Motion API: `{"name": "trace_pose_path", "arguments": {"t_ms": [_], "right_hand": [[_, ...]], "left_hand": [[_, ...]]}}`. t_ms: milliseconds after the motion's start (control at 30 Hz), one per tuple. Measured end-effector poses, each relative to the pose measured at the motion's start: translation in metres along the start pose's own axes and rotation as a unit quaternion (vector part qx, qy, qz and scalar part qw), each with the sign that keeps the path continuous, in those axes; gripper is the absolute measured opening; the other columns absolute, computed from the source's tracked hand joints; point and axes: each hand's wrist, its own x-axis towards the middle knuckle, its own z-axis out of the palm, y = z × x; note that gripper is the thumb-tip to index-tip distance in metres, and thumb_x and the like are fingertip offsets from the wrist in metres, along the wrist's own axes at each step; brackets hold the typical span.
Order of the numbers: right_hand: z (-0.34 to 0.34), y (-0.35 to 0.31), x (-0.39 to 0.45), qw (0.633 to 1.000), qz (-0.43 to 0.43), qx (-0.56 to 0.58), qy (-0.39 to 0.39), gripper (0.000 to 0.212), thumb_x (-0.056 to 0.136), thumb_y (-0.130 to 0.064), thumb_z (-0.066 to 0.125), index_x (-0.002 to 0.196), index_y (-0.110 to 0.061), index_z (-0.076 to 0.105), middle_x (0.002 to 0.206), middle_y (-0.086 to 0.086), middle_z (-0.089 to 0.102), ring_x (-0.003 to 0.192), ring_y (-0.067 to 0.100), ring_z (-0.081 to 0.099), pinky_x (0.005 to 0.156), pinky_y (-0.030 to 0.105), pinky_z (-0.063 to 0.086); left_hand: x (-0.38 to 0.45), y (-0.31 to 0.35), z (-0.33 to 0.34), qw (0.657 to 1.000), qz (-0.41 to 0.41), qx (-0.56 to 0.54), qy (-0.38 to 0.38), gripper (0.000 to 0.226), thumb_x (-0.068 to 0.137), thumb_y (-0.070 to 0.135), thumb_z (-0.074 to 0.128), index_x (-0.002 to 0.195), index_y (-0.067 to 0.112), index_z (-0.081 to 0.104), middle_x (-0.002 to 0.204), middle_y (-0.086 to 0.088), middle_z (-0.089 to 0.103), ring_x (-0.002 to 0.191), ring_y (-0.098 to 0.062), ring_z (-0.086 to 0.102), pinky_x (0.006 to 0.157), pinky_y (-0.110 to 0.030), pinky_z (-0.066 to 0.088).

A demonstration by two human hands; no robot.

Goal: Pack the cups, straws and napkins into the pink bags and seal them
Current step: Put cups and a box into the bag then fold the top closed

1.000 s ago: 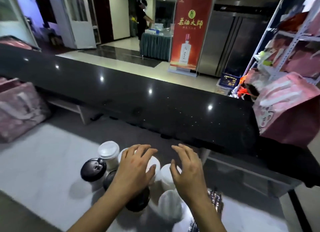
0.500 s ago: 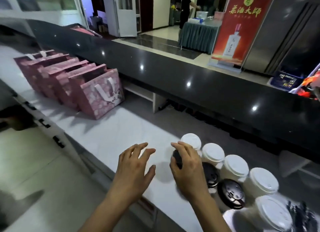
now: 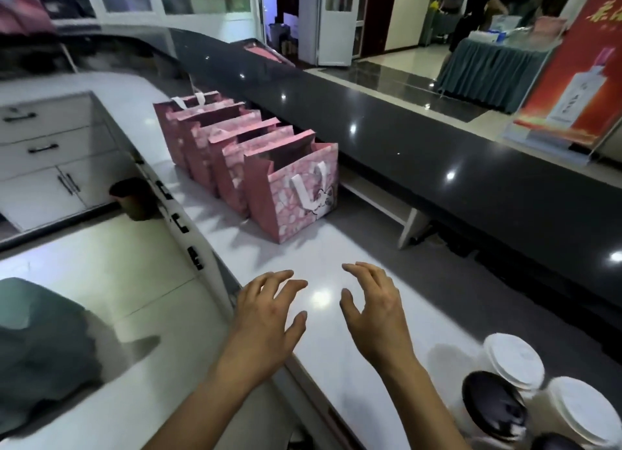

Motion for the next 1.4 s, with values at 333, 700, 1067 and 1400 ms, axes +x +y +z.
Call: {"name": "trace_pose_path", "arguments": {"t_ms": [333, 700, 1067, 1400], "right_hand": [[0.053, -0.003, 0.170, 0.999, -0.037, 0.024, 0.004, 0.038, 0.090, -0.022, 0.067, 0.128, -0.026, 0.061, 0.133, -0.004, 0.054, 0.116, 0.017, 0.052, 0.100, 0.040, 0.047], [0.078, -0.022, 0.335, 0.993, -0.065, -0.099, 0.009, 0.040, 0.100, -0.046, 0.048, 0.133, -0.028, 0.062, 0.149, 0.000, 0.045, 0.133, 0.022, 0.046, 0.111, 0.044, 0.035], [0.084, -0.036, 0.348, 0.951, 0.079, -0.291, -0.067, 0.051, 0.104, -0.050, 0.027, 0.098, -0.028, 0.073, 0.113, -0.005, 0.068, 0.119, 0.020, 0.056, 0.118, 0.054, 0.012], [0.065, -0.033, 0.272, 0.950, 0.201, -0.238, 0.033, 0.020, 0.090, -0.025, 0.067, 0.107, -0.025, 0.077, 0.134, 0.008, 0.046, 0.112, 0.029, 0.054, 0.088, 0.037, 0.050]], "left_hand": [[0.133, -0.069, -0.019, 0.998, -0.030, 0.051, -0.006, 0.047, 0.091, 0.036, 0.056, 0.137, 0.031, 0.049, 0.150, 0.010, 0.044, 0.130, -0.018, 0.044, 0.108, -0.038, 0.036], [0.240, -0.115, -0.021, 0.999, 0.004, 0.041, -0.005, 0.061, 0.094, 0.034, 0.058, 0.150, 0.027, 0.034, 0.157, 0.010, 0.035, 0.134, -0.019, 0.036, 0.114, -0.041, 0.034], [0.274, -0.170, -0.019, 0.997, 0.039, 0.043, -0.049, 0.057, 0.096, 0.053, 0.023, 0.132, 0.026, 0.057, 0.124, 0.005, 0.059, 0.115, -0.023, 0.050, 0.099, -0.043, 0.044], [0.274, -0.183, -0.022, 0.999, 0.010, -0.039, 0.007, 0.025, 0.091, 0.032, 0.060, 0.100, 0.015, 0.076, 0.117, -0.007, 0.047, 0.101, -0.027, 0.044, 0.089, -0.048, 0.050]]}}
